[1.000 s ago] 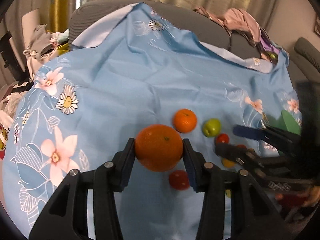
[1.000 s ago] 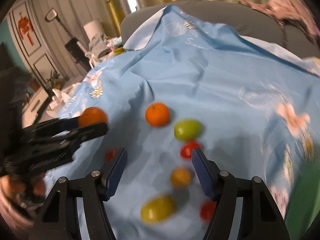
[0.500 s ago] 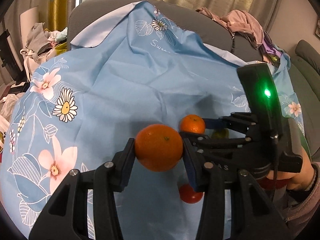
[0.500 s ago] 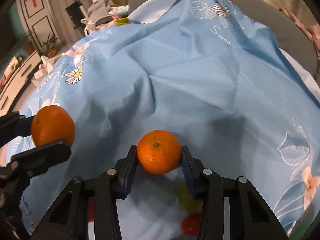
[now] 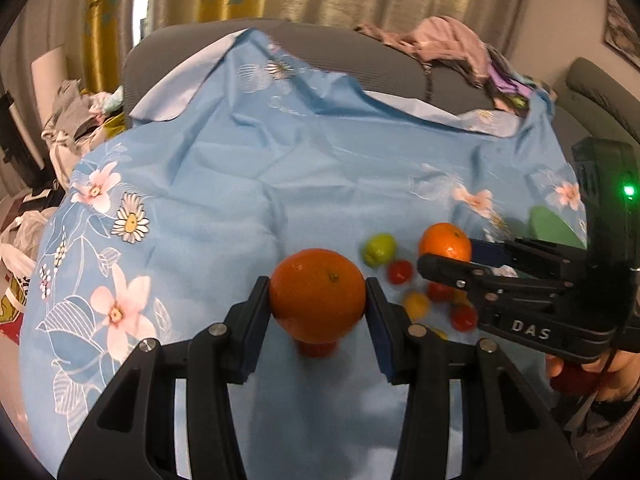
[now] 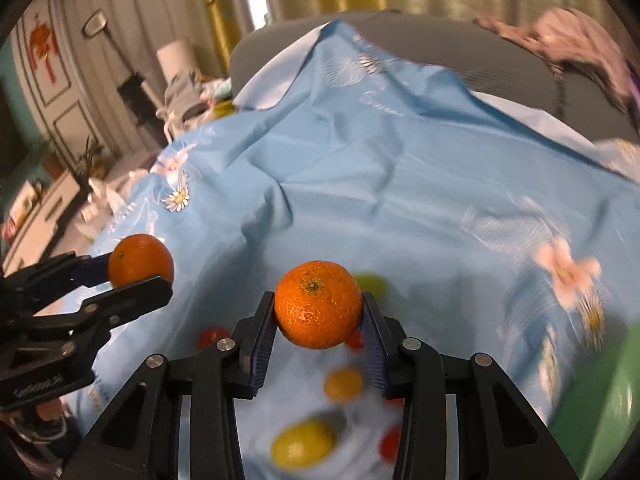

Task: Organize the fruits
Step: 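Carry both oranges to the green bowl and open both tools to drop them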

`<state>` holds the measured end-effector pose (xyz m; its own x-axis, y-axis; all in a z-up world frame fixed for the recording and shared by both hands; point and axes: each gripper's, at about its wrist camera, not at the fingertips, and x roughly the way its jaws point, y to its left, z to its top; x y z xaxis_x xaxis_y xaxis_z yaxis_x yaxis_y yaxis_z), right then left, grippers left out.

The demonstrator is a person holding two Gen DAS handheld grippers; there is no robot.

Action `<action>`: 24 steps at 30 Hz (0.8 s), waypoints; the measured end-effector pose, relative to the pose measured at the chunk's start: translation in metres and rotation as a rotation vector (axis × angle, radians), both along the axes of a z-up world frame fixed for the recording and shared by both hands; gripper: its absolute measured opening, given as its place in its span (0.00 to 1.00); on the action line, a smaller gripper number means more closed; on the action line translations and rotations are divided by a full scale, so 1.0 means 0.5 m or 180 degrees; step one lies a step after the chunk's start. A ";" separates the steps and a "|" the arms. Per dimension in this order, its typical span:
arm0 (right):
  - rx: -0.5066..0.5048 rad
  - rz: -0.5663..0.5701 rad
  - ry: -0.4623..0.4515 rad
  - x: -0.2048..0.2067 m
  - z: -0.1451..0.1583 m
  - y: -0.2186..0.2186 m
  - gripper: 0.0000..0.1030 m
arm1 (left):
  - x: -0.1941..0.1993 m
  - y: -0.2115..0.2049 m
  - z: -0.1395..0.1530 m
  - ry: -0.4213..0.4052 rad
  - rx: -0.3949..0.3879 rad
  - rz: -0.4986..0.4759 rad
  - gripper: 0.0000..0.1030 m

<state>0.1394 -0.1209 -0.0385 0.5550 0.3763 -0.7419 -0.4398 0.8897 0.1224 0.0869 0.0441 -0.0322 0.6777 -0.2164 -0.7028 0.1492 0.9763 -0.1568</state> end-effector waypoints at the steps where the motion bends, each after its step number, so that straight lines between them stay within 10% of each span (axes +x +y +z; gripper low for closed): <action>1: 0.0046 -0.0054 -0.0016 -0.021 0.006 -0.022 0.41 | -0.010 -0.014 0.003 -0.0004 0.0025 -0.0047 0.45; 24: 0.0374 -0.1314 -0.0313 -0.200 0.040 -0.368 0.41 | -0.035 -0.376 0.047 -0.0144 0.0256 -0.1233 0.45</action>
<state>0.0392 -0.3047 -0.0186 0.7425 0.1868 -0.6433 -0.0648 0.9759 0.2086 0.0696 -0.1441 -0.0087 0.5873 -0.4075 -0.6993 0.5139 0.8553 -0.0669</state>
